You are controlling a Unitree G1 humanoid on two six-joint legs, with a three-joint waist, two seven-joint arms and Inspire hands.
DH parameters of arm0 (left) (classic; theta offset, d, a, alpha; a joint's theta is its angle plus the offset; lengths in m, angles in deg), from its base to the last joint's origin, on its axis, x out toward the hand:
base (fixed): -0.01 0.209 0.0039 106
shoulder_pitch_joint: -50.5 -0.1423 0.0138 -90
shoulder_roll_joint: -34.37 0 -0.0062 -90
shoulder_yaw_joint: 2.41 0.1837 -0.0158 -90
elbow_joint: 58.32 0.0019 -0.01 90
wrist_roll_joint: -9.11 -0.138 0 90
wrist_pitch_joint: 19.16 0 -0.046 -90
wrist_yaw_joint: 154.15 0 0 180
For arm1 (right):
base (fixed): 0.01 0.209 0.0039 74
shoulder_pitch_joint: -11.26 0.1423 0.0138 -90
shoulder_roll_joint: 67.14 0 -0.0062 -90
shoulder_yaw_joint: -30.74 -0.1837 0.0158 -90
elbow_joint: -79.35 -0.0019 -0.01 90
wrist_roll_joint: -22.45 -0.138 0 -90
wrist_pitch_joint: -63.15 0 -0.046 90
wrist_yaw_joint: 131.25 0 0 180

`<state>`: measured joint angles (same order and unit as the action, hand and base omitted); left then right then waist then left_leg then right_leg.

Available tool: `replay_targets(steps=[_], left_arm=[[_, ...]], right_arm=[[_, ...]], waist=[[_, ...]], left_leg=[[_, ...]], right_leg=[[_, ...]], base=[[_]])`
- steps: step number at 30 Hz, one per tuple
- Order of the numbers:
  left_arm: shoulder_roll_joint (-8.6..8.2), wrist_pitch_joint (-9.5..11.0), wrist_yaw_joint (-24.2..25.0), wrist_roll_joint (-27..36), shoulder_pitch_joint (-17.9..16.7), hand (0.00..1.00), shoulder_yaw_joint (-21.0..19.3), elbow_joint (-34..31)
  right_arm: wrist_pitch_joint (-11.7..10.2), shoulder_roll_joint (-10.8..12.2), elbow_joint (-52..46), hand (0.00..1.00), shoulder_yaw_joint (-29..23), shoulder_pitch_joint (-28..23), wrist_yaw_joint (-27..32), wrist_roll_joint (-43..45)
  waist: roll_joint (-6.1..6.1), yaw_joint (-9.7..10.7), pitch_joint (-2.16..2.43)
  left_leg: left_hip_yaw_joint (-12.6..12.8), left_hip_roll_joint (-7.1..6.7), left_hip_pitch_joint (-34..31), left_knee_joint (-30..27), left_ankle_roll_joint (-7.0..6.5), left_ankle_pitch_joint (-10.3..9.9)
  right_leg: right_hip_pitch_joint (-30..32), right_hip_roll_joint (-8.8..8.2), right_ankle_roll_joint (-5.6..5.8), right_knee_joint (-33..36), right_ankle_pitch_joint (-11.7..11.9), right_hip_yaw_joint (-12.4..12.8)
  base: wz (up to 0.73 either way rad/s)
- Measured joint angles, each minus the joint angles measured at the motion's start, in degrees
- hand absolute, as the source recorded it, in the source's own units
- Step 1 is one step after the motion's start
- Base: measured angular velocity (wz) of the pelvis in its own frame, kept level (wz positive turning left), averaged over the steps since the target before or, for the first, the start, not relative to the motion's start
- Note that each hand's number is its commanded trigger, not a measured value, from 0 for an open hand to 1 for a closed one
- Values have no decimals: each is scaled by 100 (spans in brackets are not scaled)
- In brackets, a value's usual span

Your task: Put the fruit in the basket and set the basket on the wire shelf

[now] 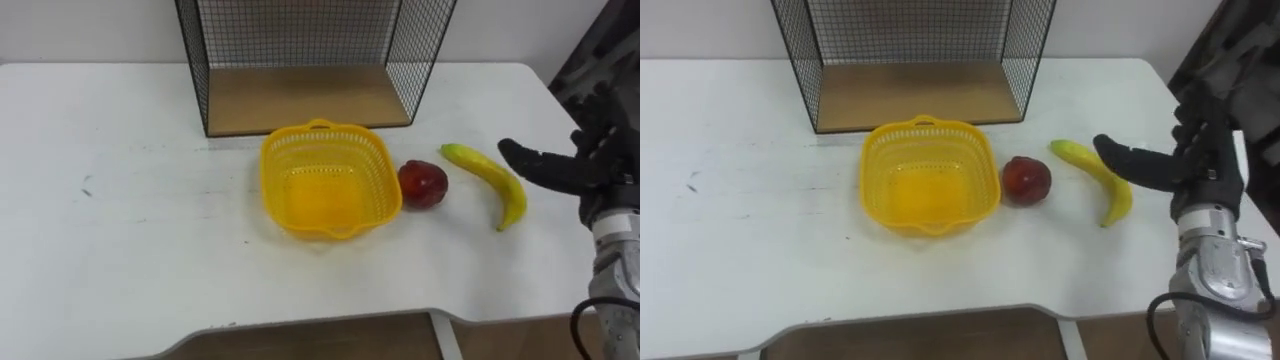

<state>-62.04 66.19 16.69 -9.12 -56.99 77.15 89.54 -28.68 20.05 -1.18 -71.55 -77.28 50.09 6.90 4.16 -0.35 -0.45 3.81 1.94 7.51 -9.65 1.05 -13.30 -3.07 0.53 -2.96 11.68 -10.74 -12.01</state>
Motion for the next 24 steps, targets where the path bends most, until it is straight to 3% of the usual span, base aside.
replay_targets(steps=[9, 24], left_arm=[[53, 100, 4, 1, 79, 0, 82, 6], [74, 100, 25, -27, 97, 0, 244, -3]], right_arm=[[1, 1, 163, 0, 216, 28, -507, 434], [1, 1, 156, 0, 483, 28, -867, 646]], waist=[[95, -6, 0], [119, -118, 23]], left_leg=[[-68, 6, -12, 9, 0, 0], [-67, 1, 13, 0, 0, 0]], right_leg=[[-34, -2, -4, -7, 4, -72], [-79, -2, -3, -29, 5, -66]], base=[[2], [0]])
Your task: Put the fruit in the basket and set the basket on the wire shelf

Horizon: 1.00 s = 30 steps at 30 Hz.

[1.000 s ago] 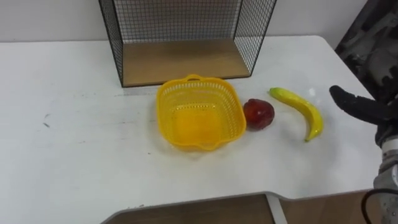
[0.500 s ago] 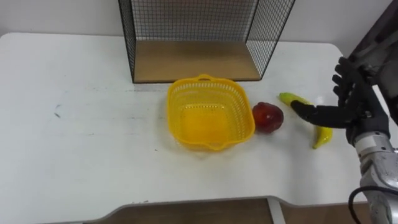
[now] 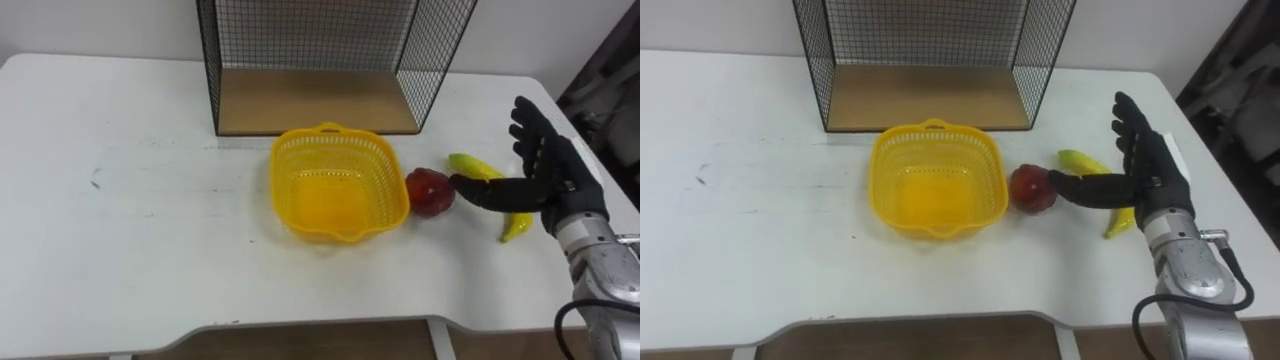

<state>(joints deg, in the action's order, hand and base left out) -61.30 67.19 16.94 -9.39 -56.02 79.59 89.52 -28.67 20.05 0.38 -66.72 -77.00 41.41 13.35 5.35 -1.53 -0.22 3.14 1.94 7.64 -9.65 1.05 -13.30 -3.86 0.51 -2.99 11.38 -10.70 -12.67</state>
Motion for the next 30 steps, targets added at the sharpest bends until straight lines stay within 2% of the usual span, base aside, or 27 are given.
replay_targets(steps=[4, 10, 12, 18, 26, 28, 30], left_arm=[[5, 1, 1, -17, 2, 0, 0, 3], [19, -4, 1, -4, -22, 0, 85, 9], [22, -8, 1, -4, -28, 0, 152, 15], [27, -15, 3, -4, -81, 0, 154, 31], [65, -61, 60, 25, -79, 0, 158, 37], [71, -60, 62, 25, -77, 0, 158, 37], [94, -59, 63, 25, -59, 0, 211, 37]], right_arm=[[0, 0, 0, 0, 0, 1, -106, 79], [10, -3, 22, 0, 143, 1, -206, 374], [82, -2, 32, 0, 283, 1, -283, 547], [200, -2, 32, 0, 391, 1, -433, 693], [202, -4, 462, 0, 401, 107, -444, 688], [202, -28, 652, 0, 401, 184, -447, 689], [202, -155, 777, 0, 404, 194, -445, 689]], waist=[[2, -41, 13], [-30, -58, -11], [-27, -54, -12], [23, -68, 17], [20, -110, 8], [9, -113, -1], [1, -171, -15]], left_leg=[[-13, 1, 4, 0, 0, 0], [-5, 6, 2, 2, 0, 0], [-5, 10, 4, 1, 0, 0], [-8, 7, 10, -1, -1, 0], [-64, 7, 4, -7, -1, 0], [-66, 7, 1, -10, -1, 0], [-74, 4, -4, -10, -1, 0]], right_leg=[[-9, -1, 0, 0, 1, -10], [-8, 1, 0, 14, 2, -24], [-6, 5, -4, 18, 4, -24], [-8, 4, -8, 19, 7, -13], [-19, 4, -9, 19, 8, -36], [-18, 1, -9, 20, 8, -44], [-18, -5, -9, 18, 7, -54]], base=[[0], [0], [0], [0], [1], [0], [0]])
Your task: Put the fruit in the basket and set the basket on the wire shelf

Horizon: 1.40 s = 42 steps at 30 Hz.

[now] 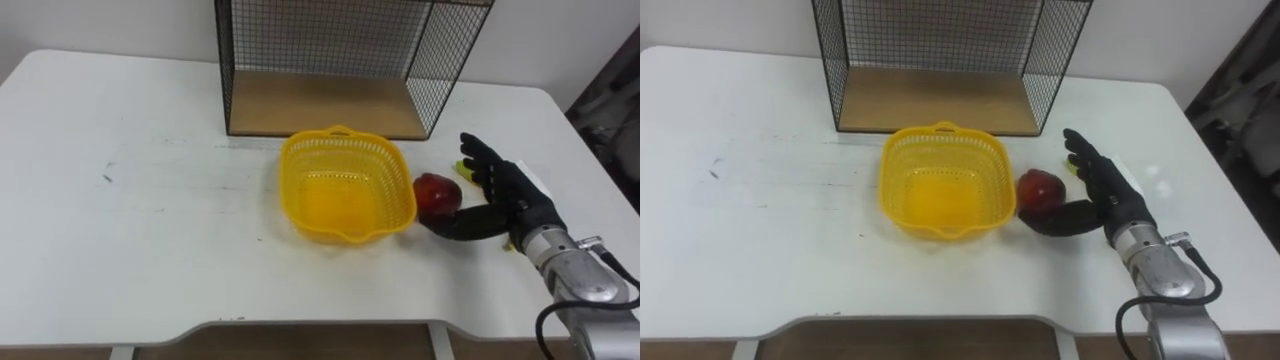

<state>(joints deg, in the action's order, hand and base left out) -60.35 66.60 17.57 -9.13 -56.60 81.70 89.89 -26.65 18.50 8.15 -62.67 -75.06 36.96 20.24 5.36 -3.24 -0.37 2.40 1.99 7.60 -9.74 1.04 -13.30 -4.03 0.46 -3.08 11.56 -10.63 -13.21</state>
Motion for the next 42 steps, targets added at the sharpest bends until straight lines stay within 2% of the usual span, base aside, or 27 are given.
replay_targets(steps=[5, 34, 42], left_arm=[[50, 0, 3, 0, -1, 0, 7, 0], [74, -3, 42, -9, 8, 0, 21, 16], [80, -50, 146, -41, 111, 0, 24, 46]], right_arm=[[0, -52, 107, 0, 0, 85, 3, 2], [0, -54, 120, 0, 4, 95, 3, 30], [11, -68, 351, 0, 90, 337, -3, 125]], waist=[[-16, -23, -24], [2, -75, -10], [-13, -175, -20]], left_leg=[[-8, 0, -12, 0, 0, 0], [-28, -7, 1, -5, -9, 5], [-27, -20, -26, -90, -9, 5]], right_leg=[[5, -1, 0, -9, 0, -15], [-41, -21, 1, -11, -1, -89], [-56, -36, 4, 1, -6, -93]], base=[[0], [0], [0]])
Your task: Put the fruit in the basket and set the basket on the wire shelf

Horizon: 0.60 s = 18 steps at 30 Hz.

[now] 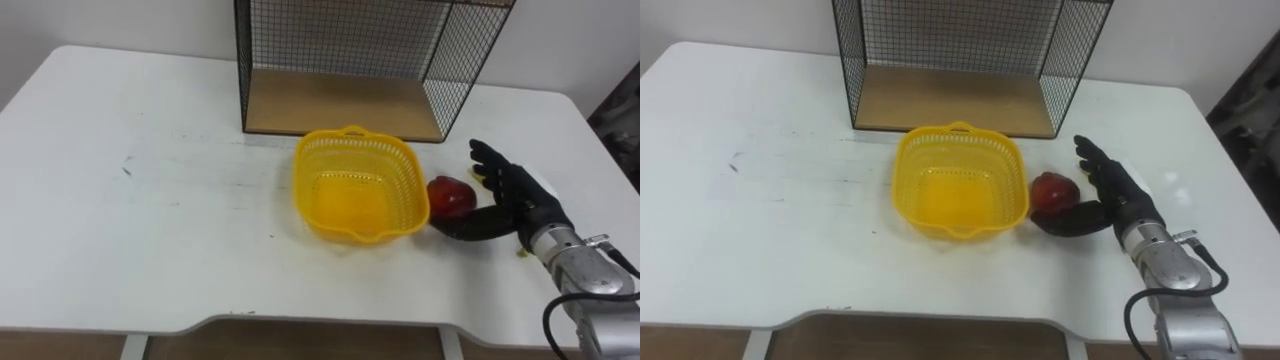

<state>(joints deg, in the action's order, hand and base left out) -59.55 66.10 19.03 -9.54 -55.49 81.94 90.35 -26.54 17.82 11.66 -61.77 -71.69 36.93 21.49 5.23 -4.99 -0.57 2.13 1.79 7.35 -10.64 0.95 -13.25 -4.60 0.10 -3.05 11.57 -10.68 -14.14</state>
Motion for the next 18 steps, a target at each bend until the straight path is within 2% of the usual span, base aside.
replay_targets(steps=[6, 11, 18], left_arm=[[15, -6, 25, 0, 48, 0, 2, 0], [16, -24, 25, 0, 47, 0, 2, 2], [22, -37, 25, 4, 90, 0, 9, 84]], right_arm=[[2, -217, 49, 0, 321, 232, -97, 231], [59, -234, 183, 0, 363, 317, -99, 382], [107, -235, 274, 0, 364, 317, -148, 611]], waist=[[28, -30, 19], [54, -48, 34], [67, -54, 25]], left_leg=[[-85, -11, -45, -25, 0, 0], [-112, -11, -50, -24, 0, 0], [-133, -15, -22, -23, 0, 0]], right_leg=[[16, 0, 0, 1, 0, -26], [8, 1, 0, -1, 0, -40], [-20, -1, 3, -6, -2, -32]], base=[[5], [0], [0]])
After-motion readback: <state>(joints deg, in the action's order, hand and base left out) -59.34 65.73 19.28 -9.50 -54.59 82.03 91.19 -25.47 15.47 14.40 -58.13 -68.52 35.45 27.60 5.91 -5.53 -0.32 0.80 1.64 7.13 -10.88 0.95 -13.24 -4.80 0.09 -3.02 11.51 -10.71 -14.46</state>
